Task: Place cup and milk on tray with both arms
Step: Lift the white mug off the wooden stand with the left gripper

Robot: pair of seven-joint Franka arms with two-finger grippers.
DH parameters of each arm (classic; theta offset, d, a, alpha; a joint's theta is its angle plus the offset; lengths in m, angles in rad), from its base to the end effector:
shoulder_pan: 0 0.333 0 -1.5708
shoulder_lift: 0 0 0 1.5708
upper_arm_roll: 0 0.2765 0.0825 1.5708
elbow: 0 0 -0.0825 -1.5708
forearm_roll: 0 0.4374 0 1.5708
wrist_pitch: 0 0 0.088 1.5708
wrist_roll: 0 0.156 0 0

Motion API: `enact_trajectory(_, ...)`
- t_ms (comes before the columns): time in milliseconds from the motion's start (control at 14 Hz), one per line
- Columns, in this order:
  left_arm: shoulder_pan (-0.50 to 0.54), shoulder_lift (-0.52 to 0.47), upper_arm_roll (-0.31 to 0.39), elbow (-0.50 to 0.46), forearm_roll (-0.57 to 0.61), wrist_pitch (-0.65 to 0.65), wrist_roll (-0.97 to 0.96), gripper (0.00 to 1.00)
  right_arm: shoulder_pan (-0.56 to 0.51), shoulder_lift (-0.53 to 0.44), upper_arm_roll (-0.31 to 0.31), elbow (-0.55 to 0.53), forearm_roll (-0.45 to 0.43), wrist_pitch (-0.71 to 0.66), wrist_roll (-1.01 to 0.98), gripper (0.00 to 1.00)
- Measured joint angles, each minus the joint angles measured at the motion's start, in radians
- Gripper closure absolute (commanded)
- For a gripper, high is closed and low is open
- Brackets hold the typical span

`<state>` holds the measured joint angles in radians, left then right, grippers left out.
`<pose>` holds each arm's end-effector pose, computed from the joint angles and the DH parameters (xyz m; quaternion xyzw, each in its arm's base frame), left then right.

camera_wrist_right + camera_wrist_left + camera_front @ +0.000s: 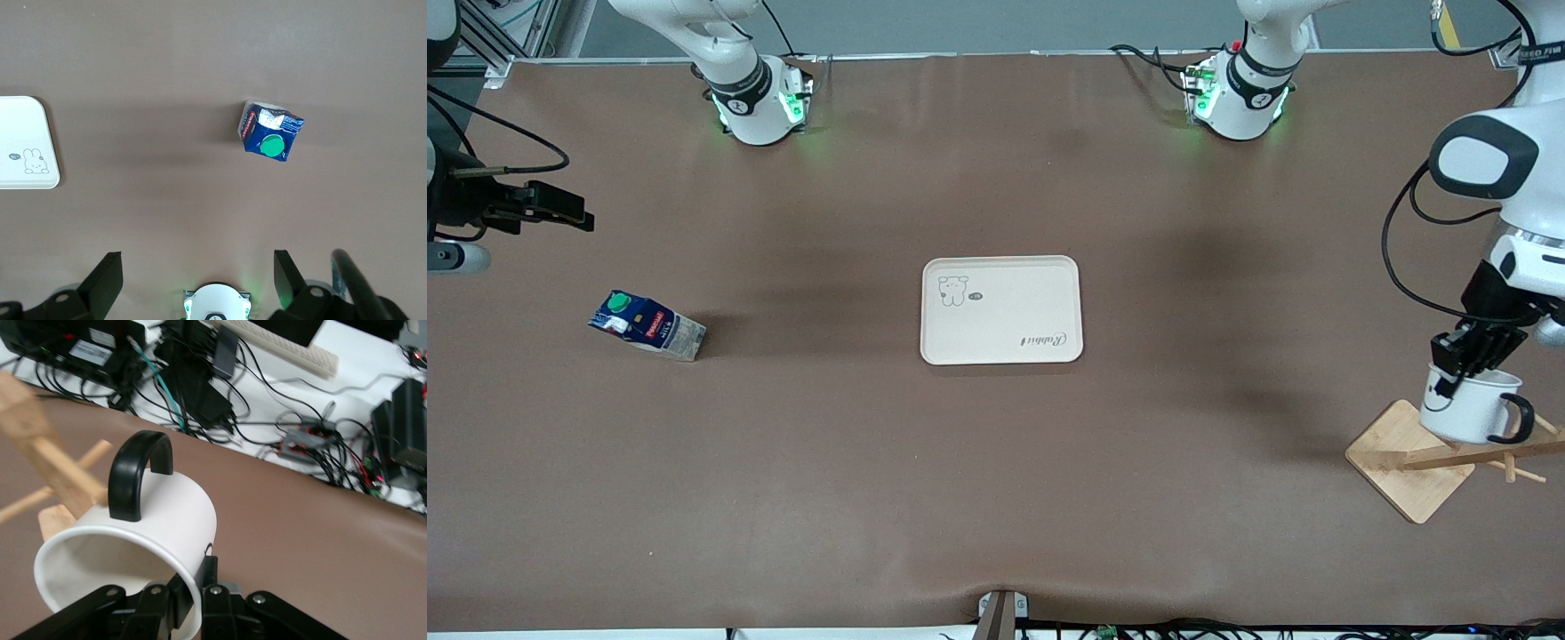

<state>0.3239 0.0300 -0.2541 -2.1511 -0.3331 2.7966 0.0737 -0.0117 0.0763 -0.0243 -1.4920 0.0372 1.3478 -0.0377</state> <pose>0.6551 0.0558 0.3465 0.9395 0.1310 0.3054 0.0826 0.5921 -0.0146 0.5146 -0.9938 -0.0029 0.1093 0.0216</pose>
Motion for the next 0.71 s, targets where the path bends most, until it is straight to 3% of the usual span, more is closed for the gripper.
enact_trajectory(357, -0.003, -0.106, -0.05, -0.006, -0.002, -0.253, -0.113, 1.0, -0.001, 0.012, 0.001, 0.002, 0.0, 0.0, 0.0, 0.0)
enact_trajectory(714, -0.008, -0.134, -0.191, 0.004, 0.018, -0.433, -0.366, 1.0, -0.001, 0.012, 0.002, 0.003, 0.0, 0.0, 0.0, 0.0)
